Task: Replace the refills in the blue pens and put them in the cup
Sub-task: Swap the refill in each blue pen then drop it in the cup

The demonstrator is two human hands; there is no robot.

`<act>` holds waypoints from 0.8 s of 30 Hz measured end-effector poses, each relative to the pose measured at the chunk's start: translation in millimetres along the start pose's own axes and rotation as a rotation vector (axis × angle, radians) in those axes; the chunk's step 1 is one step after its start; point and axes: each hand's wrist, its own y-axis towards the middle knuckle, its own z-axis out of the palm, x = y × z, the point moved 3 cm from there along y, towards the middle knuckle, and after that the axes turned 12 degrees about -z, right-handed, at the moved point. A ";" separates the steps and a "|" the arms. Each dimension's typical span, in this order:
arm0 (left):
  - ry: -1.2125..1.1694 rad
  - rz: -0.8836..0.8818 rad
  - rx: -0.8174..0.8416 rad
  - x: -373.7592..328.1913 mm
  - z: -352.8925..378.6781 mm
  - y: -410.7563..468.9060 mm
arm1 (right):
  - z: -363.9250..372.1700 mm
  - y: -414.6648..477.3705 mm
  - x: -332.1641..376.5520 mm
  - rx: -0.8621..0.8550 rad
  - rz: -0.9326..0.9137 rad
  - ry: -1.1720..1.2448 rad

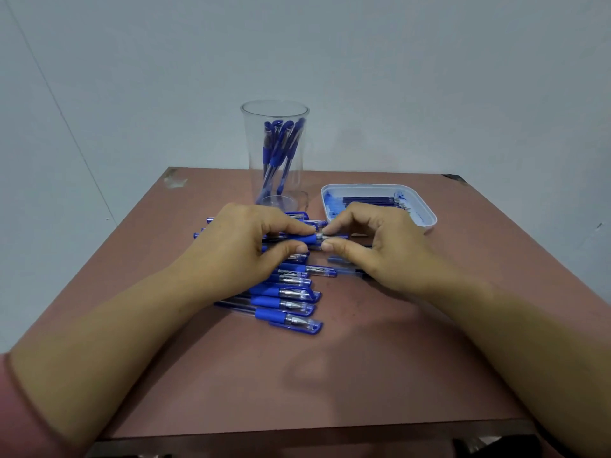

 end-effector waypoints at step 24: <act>0.386 -0.233 0.171 5.9 -1.5 -62.7 | -49.7 34.6 19.0 -0.475 0.001 0.306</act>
